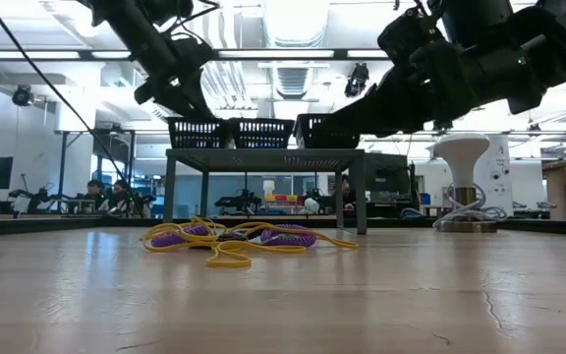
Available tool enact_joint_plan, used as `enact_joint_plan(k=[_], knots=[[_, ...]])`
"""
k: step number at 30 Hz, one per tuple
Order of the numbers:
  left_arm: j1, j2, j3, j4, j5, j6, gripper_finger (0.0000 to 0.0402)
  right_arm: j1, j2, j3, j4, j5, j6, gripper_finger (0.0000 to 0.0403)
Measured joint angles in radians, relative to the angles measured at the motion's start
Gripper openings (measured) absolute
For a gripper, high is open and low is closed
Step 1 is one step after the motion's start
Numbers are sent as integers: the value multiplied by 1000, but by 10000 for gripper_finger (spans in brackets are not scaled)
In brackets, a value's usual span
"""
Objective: Pick & Place Office Desk Supplies
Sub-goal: Put the black rubberband into the left black bin on the shelf, then put the yellow rubberband into the left black bin on the shelf
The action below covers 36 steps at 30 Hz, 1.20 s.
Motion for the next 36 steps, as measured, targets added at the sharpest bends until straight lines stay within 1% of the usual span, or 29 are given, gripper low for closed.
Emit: enact_joint_plan(k=[3, 6, 12, 15, 17, 19, 22, 25, 28, 30, 32, 34, 36], knots=[[-3, -8, 34, -57, 0, -25, 206, -5, 0, 6, 0, 0, 25, 108], [-22, -21, 51, -81, -3, -47, 221, -5, 0, 8, -2, 0, 37, 111], [-57, -35, 49, -74, -32, -63, 223, -5, 0, 8, -1, -1, 40, 113], [-118, -53, 34, -59, -72, -64, 218, -5, 0, 8, -11, -2, 64, 109], [-196, -61, 15, -32, -118, -70, 215, -12, 0, 8, -43, -3, 99, 106], [-294, -65, -15, -17, -186, -102, 212, -26, 0, 16, -104, -20, 137, 106], [-462, -64, -82, 64, -283, -130, 209, -51, 2, 55, -233, -104, 151, 117], [-654, -40, -178, 188, -353, -123, 209, -62, 35, 105, -334, -170, 145, 140], [-825, -2, -278, 353, -466, -184, 209, -62, 104, 151, -370, -209, 138, 167], [-915, 32, -328, 458, -551, -228, 209, -62, 159, 181, -377, -209, 156, 184], [-993, 73, -363, 523, -625, -286, 209, -61, 216, 211, -391, -208, 174, 197], [-1046, 113, -372, 561, -682, -343, 209, -60, 253, 237, -434, -182, 204, 203], [-1075, 155, -372, 566, -731, -411, 208, -56, 274, 258, -479, -148, 229, 202]])
